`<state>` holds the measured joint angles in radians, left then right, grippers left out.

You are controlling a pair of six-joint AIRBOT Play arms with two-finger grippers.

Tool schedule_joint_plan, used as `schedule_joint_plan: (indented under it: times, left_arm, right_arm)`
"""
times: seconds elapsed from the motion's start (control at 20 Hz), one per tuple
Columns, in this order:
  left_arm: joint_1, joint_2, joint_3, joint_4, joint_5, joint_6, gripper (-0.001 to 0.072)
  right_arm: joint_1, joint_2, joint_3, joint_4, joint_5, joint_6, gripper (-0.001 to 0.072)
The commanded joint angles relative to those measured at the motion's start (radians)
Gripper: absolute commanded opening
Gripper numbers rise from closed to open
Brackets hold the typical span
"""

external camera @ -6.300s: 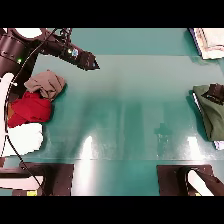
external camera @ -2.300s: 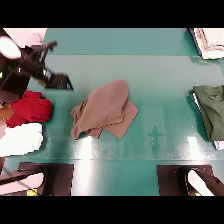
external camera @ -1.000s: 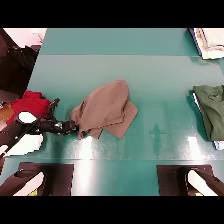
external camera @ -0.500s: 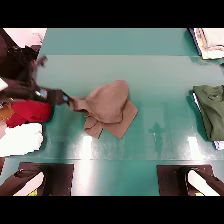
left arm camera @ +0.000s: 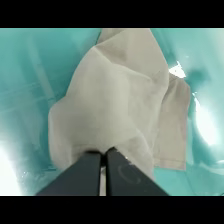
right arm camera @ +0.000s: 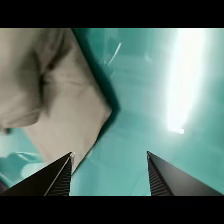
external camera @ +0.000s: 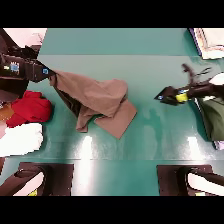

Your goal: Fold the shirts.

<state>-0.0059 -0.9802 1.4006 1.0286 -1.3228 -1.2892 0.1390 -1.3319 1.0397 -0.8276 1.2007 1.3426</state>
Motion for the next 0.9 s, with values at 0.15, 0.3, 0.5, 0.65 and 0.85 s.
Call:
schedule_joint_plan:
  times: [0.15,0.3,0.5,0.65,0.85]
  left_arm:
    - [0.0,0.0,0.017,0.027,-0.019,-0.021,0.0022]
    - [0.0,0.0,0.017,0.027,-0.021,-0.021,0.0022]
    - [0.0,0.0,0.017,0.027,-0.022,-0.021,0.0022]
    - [0.0,0.0,0.017,0.027,-0.023,-0.021,0.0022]
    - [0.0,0.0,0.018,0.027,-0.02,-0.022,0.0022]
  right_arm:
    - [0.212,-0.265,0.112,0.023,-0.124,-0.031,0.0528]
    - [0.26,-0.348,0.2,0.022,-0.089,-0.031,0.0477]
    - [0.287,-0.391,0.255,-0.013,-0.074,-0.03,0.0452]
    - [0.287,-0.391,0.254,-0.012,-0.069,-0.031,0.0329]
    - [0.282,-0.372,0.255,-0.014,-0.063,-0.031,0.0018]
